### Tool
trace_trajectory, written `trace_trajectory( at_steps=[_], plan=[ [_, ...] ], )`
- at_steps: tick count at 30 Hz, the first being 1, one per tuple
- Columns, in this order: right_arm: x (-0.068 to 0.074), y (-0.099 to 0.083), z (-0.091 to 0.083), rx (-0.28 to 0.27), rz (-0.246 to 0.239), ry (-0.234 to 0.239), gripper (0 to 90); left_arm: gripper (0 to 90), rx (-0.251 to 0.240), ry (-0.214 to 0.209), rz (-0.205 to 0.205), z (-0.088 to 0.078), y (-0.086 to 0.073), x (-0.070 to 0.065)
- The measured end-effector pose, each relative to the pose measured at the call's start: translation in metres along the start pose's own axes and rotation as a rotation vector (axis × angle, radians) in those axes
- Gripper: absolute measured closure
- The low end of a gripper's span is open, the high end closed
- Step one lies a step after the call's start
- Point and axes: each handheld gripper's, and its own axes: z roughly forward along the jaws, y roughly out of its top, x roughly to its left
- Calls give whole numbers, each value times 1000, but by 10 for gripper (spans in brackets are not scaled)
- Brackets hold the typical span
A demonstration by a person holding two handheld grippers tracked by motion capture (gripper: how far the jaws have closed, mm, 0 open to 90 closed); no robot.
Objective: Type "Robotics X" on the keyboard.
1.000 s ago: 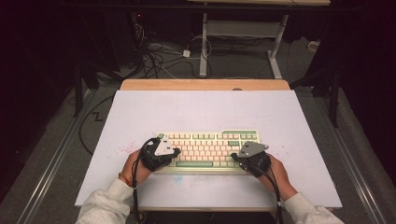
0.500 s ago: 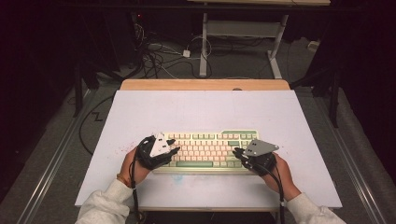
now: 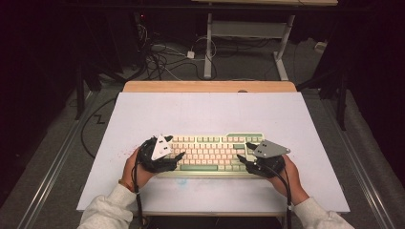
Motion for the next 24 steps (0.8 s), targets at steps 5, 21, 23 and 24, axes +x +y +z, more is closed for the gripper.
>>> trace_trajectory(
  at_steps=[5, 21, 23, 24],
  plan=[
    [-2, -1, 2, -15, 16, -16, 286, 193, -7, 29, 6, 1, 1, -3],
    [-6, 1, -4, -64, 57, -55, 162, 166, -12, 44, 43, 0, 5, -10],
    [-6, 1, -6, -68, 51, -55, 166, 166, -16, 49, 48, -1, 5, -10],
    [-5, 2, -7, -67, 50, -54, 172, 166, -18, 57, 48, -2, 6, -11]
  ],
)
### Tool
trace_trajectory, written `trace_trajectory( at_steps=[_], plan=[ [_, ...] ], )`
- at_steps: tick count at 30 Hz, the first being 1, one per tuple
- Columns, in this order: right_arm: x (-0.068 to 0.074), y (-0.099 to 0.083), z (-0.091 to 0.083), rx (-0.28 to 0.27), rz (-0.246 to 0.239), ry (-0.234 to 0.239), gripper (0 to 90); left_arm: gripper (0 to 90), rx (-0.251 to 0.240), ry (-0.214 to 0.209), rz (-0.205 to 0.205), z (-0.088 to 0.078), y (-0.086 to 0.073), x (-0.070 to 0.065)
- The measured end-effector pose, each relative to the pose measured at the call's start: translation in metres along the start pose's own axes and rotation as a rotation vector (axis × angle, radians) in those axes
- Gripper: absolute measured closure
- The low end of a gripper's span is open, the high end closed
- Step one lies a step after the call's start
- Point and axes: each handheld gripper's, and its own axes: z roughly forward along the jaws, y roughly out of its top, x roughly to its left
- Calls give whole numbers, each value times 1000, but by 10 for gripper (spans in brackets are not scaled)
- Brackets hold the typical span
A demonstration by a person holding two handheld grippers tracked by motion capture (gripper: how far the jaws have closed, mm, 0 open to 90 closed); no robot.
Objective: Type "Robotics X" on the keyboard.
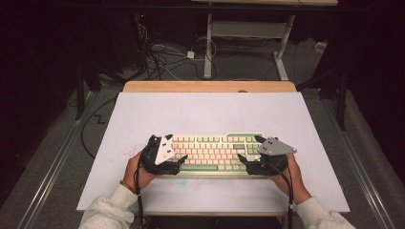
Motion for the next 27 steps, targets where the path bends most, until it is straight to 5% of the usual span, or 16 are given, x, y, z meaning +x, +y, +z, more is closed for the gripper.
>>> trace_trajectory(
  at_steps=[27],
  plan=[
    [1, 4, -16, -7, -44, -20, 172, 166, -23, -16, 18, -14, 1, -5]
  ],
)
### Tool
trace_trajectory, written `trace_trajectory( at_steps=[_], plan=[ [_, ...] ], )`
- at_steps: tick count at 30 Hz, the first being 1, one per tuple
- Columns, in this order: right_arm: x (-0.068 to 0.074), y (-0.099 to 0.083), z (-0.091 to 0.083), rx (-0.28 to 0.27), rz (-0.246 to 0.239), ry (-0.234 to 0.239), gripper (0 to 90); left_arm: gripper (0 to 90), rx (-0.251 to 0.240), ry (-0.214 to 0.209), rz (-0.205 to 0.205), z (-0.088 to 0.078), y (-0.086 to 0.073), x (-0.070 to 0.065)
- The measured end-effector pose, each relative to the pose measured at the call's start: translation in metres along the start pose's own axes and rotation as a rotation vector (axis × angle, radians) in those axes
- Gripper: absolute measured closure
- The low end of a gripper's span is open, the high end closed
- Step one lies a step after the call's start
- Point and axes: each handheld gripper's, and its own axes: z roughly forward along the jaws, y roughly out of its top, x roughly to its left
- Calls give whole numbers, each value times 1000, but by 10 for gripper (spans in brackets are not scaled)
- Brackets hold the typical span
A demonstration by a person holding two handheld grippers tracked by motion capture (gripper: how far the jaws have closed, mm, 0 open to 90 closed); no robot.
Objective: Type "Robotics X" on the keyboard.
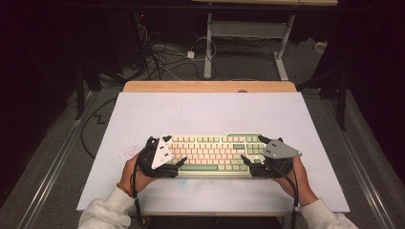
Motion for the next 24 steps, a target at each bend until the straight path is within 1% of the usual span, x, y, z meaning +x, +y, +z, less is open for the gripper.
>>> trace_trajectory(
  at_steps=[12, 17, 19, 24],
  plan=[
    [0, -1, -5, 3, -13, -12, 174, 165, -12, -2, -1, -6, -2, -3],
    [1, -1, -8, -2, -19, -17, 175, 166, -15, 6, 1, -8, -4, -3],
    [1, -1, -9, 1, -18, -16, 175, 165, -22, 4, -4, -10, -4, -4],
    [2, -2, -12, 0, -26, -18, 177, 165, -24, 6, 6, -13, -5, -5]
  ],
)
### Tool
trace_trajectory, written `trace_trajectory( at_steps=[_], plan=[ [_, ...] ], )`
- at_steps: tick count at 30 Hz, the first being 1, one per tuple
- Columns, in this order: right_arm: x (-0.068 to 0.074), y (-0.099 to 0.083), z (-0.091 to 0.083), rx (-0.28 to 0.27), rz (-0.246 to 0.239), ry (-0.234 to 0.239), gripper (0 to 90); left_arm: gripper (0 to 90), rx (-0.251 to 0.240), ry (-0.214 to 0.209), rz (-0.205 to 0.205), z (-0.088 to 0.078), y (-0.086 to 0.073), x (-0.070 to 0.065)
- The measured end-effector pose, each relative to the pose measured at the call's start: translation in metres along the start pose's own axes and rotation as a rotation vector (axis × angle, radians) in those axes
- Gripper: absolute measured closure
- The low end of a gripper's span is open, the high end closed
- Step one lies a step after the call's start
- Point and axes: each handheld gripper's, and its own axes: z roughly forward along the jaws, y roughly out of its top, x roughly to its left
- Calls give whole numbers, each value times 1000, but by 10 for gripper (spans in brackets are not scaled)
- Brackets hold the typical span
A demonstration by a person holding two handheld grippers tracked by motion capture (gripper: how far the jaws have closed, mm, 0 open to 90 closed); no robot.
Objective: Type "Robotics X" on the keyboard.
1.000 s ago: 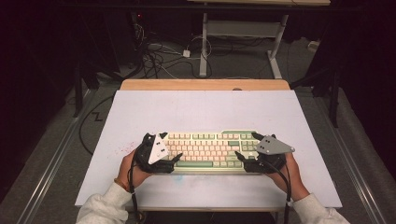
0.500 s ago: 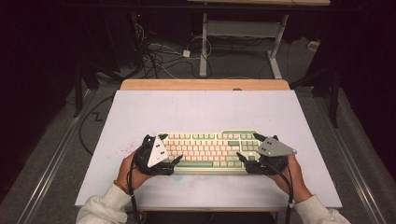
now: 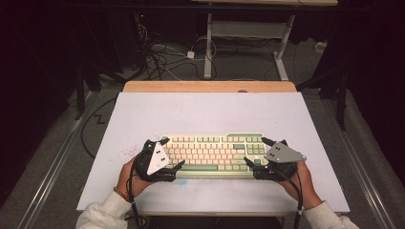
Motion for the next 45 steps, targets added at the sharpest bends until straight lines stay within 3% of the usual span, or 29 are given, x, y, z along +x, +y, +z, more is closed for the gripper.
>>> trace_trajectory(
  at_steps=[21, 27, 38, 45],
  plan=[
    [-2, -8, -20, -12, -10, -46, 177, 166, -13, 1, -6, -21, -17, 1],
    [-5, -13, -26, -18, -3, -72, 178, 166, -26, 36, -29, -25, -27, 3],
    [-10, -27, -36, -22, 3, -126, 179, 165, 11, 12, -41, -26, -44, 5],
    [-14, -37, -40, -15, 14, -146, 176, 165, 32, 22, -57, -28, -57, 9]
  ],
)
